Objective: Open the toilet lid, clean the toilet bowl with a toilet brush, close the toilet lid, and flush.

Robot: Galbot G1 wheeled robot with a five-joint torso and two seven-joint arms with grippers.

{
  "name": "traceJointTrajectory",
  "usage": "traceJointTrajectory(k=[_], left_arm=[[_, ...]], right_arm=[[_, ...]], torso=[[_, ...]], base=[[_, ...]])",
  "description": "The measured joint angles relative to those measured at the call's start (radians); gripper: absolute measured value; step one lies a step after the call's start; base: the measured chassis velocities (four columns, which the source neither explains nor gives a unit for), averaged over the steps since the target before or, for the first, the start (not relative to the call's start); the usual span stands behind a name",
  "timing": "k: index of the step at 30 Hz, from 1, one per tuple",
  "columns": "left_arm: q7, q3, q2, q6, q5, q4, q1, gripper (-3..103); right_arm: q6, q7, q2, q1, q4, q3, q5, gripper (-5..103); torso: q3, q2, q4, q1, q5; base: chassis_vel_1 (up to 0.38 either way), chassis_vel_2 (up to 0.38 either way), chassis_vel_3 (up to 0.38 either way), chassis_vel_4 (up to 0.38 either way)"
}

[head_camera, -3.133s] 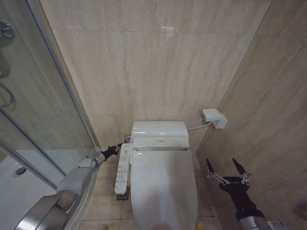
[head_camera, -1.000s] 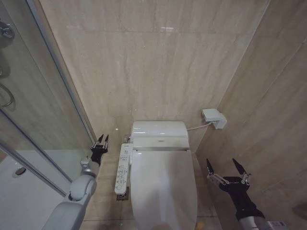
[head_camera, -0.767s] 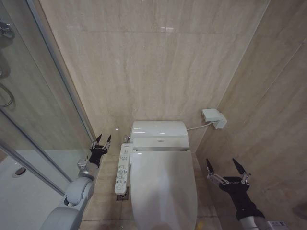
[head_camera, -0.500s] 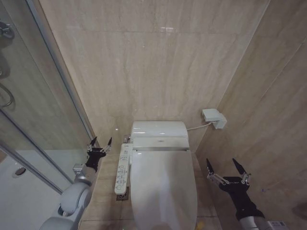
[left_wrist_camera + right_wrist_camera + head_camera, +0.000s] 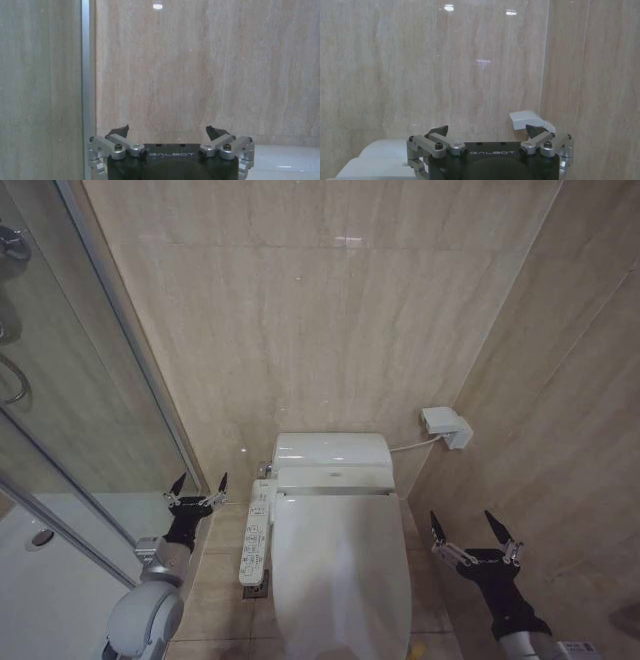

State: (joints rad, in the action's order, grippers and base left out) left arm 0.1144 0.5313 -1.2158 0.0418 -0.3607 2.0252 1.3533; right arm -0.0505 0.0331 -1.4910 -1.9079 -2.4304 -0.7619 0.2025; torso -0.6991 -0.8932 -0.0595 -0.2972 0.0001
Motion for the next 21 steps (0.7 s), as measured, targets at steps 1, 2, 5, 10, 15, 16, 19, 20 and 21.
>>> traceJointTrajectory(k=[1,2,5,10,15,16,19,20,21], left_arm=[[0.000,0.000,0.000,0.000,0.000,0.000,0.000,100],[0.002,0.002,-0.004,-0.002,0.003,0.005,0.007,100],[0.009,0.006,-0.012,-0.003,0.008,0.016,0.018,100],[0.018,0.017,-0.016,0.007,0.008,0.050,0.039,100],[0.042,0.025,-0.017,0.025,0.007,0.082,0.061,100],[0.049,0.027,-0.019,0.026,0.007,0.094,0.071,100],[0.077,0.026,-0.033,0.029,0.008,0.132,0.109,100],[0.077,0.026,-0.033,0.029,0.008,0.132,0.109,100],[0.087,0.026,-0.039,0.030,0.009,0.149,0.125,100]], right_arm=[[0.000,0.000,0.000,0.000,0.000,0.000,0.000,100],[0.000,0.000,0.000,0.000,0.000,0.000,0.000,100],[0.000,0.000,0.000,0.000,0.000,0.000,0.000,100],[0.000,0.000,0.000,0.000,0.000,0.000,0.000,100],[0.000,0.000,0.000,0.000,0.000,0.000,0.000,100],[0.000,0.000,0.000,0.000,0.000,0.000,0.000,100],[0.000,0.000,0.000,0.000,0.000,0.000,0.000,100],[0.000,0.000,0.000,0.000,0.000,0.000,0.000,100],[0.000,0.000,0.000,0.000,0.000,0.000,0.000,100]], torso=[[0.000,0.000,0.0000,0.000,0.0000],[0.000,0.000,0.0000,0.000,-0.0001],[0.000,0.000,0.0000,0.000,-0.0001],[0.000,0.000,0.0000,0.000,-0.0001],[0.000,0.000,-0.0001,0.000,0.0000],[0.000,0.000,0.0000,0.000,-0.0001],[0.000,0.000,0.0000,0.000,-0.0002],[0.000,0.000,0.0000,0.000,-0.0002],[0.000,0.000,0.0001,0.000,-0.0003]], base=[[0.000,0.000,0.000,0.000],[0.000,0.000,0.000,0.000],[0.000,0.000,0.000,0.000],[0.000,0.000,0.000,0.000],[0.014,-0.011,-0.020,0.017],[0.075,-0.072,-0.051,0.076],[0.114,-0.102,-0.117,0.092],[0.144,-0.139,-0.127,0.100],[0.144,-0.148,-0.150,0.142]])
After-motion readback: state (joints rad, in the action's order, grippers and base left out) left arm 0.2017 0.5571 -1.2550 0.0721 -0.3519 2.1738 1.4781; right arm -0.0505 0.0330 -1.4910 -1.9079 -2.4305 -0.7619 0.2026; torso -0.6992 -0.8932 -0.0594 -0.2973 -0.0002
